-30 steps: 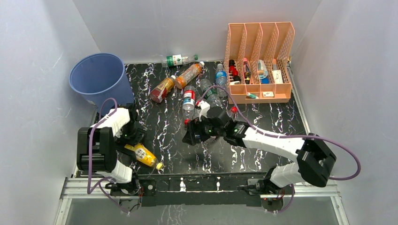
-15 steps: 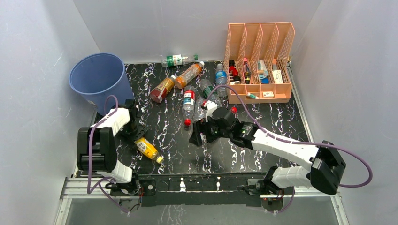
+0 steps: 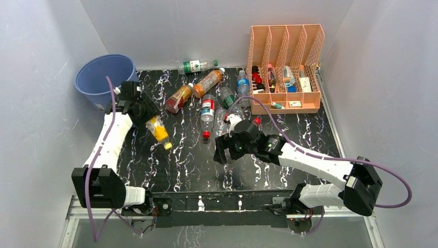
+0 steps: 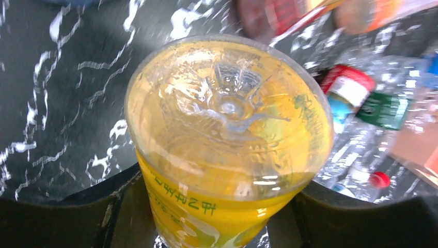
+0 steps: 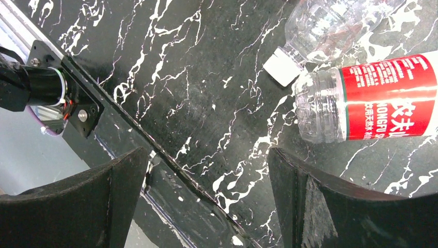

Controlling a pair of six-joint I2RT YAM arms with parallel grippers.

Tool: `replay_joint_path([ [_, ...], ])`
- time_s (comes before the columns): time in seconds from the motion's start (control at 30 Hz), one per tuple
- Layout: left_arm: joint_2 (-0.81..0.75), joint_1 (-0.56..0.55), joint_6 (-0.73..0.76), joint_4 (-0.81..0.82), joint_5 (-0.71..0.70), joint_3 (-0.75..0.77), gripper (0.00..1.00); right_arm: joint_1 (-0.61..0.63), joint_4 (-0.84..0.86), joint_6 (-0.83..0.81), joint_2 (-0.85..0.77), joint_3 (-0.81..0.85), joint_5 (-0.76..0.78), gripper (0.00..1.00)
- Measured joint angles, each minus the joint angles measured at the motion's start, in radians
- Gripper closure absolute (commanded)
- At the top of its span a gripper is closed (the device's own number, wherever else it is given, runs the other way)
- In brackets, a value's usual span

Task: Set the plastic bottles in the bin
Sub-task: Pick up the plastic bottle at the center of the board, then place the plastic bottle in the trash bin.

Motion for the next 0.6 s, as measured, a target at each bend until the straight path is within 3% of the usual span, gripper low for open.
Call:
replay_joint_path([
  [0.43, -0.005, 0.000, 0.119, -0.124, 0.033, 0.488, 0.50, 0.000, -0.037, -0.002, -0.026, 0.000, 0.000, 0.02],
  [0.6, 0.030, 0.000, 0.148, -0.175, -0.020, 0.713, 0.41, 0.000, -0.038, -0.003, -0.055, 0.000, 0.000, 0.02],
])
